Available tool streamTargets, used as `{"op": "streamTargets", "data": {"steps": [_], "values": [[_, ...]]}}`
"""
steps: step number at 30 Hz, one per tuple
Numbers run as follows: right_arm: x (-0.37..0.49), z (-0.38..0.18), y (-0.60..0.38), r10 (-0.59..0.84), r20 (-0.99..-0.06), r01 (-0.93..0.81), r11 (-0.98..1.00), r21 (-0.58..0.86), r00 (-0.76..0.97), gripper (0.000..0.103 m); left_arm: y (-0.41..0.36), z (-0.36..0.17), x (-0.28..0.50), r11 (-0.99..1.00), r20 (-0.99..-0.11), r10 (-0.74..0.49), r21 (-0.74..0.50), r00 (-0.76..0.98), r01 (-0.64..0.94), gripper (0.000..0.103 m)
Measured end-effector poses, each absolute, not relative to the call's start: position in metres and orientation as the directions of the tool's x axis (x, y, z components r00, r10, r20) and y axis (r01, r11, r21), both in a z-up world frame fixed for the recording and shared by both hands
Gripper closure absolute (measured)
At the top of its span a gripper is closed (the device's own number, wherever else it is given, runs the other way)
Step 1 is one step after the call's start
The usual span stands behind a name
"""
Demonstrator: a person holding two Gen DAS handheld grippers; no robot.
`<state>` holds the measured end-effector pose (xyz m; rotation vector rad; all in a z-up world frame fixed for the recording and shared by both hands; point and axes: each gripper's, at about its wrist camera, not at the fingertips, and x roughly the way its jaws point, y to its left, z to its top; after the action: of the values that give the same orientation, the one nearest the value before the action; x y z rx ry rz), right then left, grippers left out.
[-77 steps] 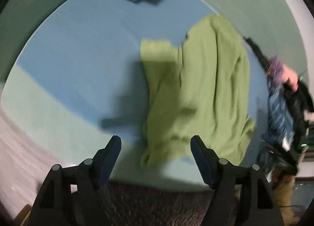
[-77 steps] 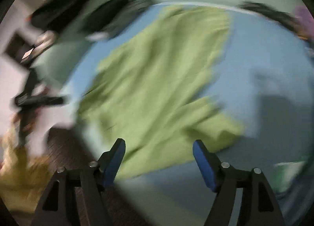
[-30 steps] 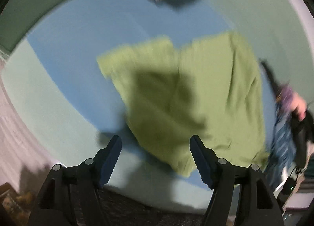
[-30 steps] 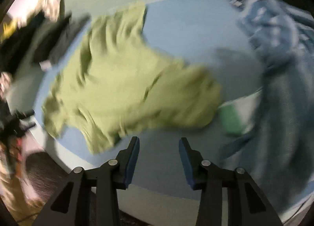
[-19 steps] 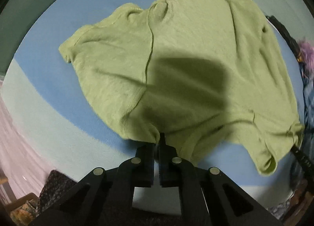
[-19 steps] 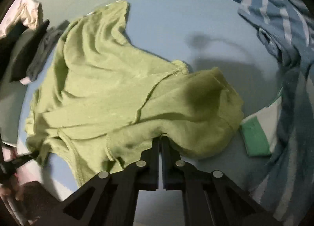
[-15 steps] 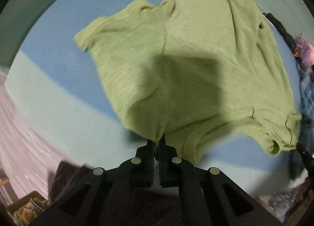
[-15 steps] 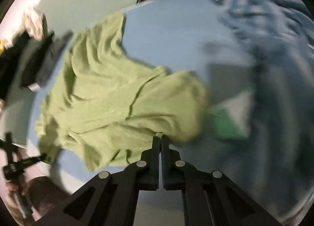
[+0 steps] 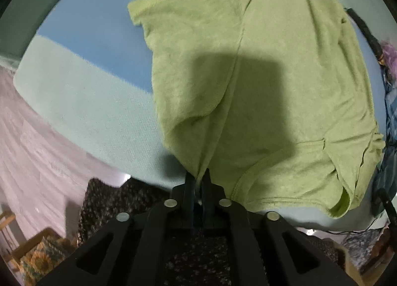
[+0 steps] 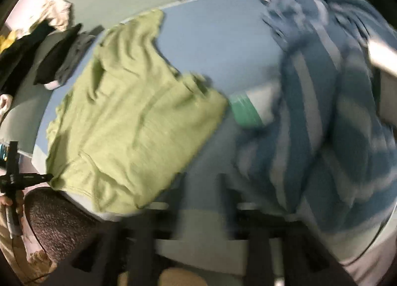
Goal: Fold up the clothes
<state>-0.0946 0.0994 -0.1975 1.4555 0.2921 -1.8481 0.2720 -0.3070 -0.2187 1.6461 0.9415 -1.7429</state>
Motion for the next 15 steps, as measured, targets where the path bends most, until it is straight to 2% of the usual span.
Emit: {"op": "streamTargets", "data": {"steps": [1,2,4,6,8,9,12,14,15], "values": [[-0.095,-0.197,0.092,-0.418,-0.907,0.682,-0.68,0.269,-0.059,0.05,-0.307,-0.219,0.273,-0.592,-0.993,0.086,-0.115,-0.079,0.797,0.078],[-0.094,-0.202,0.081,-0.405,-0.914,0.69,-0.67,0.273,-0.032,0.049,-0.307,-0.212,0.276,-0.588,-0.992,0.085,-0.124,-0.091,0.799,0.071],[-0.089,-0.217,0.061,-0.347,-0.938,0.711,-0.66,0.243,-0.002,0.045,-0.309,-0.198,0.28,-0.576,-0.988,0.065,-0.149,-0.137,0.804,0.048],[-0.083,-0.242,0.03,-0.258,-0.966,0.727,-0.663,0.18,0.005,0.046,-0.31,-0.187,0.282,-0.571,-0.985,0.037,-0.162,-0.171,0.805,0.038],[-0.076,-0.246,0.022,-0.231,-0.972,0.737,-0.665,0.119,-0.051,0.062,-0.312,-0.183,0.282,-0.567,-0.982,0.029,-0.17,-0.186,0.806,0.037],[-0.075,-0.245,0.021,-0.242,-0.969,0.743,-0.657,0.128,-0.047,0.098,-0.313,-0.184,0.281,-0.566,-0.982,0.034,-0.172,-0.186,0.807,0.037],[-0.079,-0.244,0.031,-0.269,-0.963,0.72,-0.661,0.212,0.036,0.1,-0.321,-0.192,0.28,-0.549,-0.986,0.05,-0.161,-0.16,0.82,0.037],[-0.08,-0.246,0.05,-0.224,-0.975,0.711,-0.685,0.161,0.005,0.101,-0.327,-0.197,0.283,-0.531,-0.989,0.048,-0.146,-0.142,0.835,0.037],[-0.079,-0.245,0.063,-0.241,-0.97,0.694,-0.695,0.19,0.024,0.101,-0.331,-0.197,0.287,-0.518,-0.989,0.051,-0.144,-0.138,0.843,0.037]]}}
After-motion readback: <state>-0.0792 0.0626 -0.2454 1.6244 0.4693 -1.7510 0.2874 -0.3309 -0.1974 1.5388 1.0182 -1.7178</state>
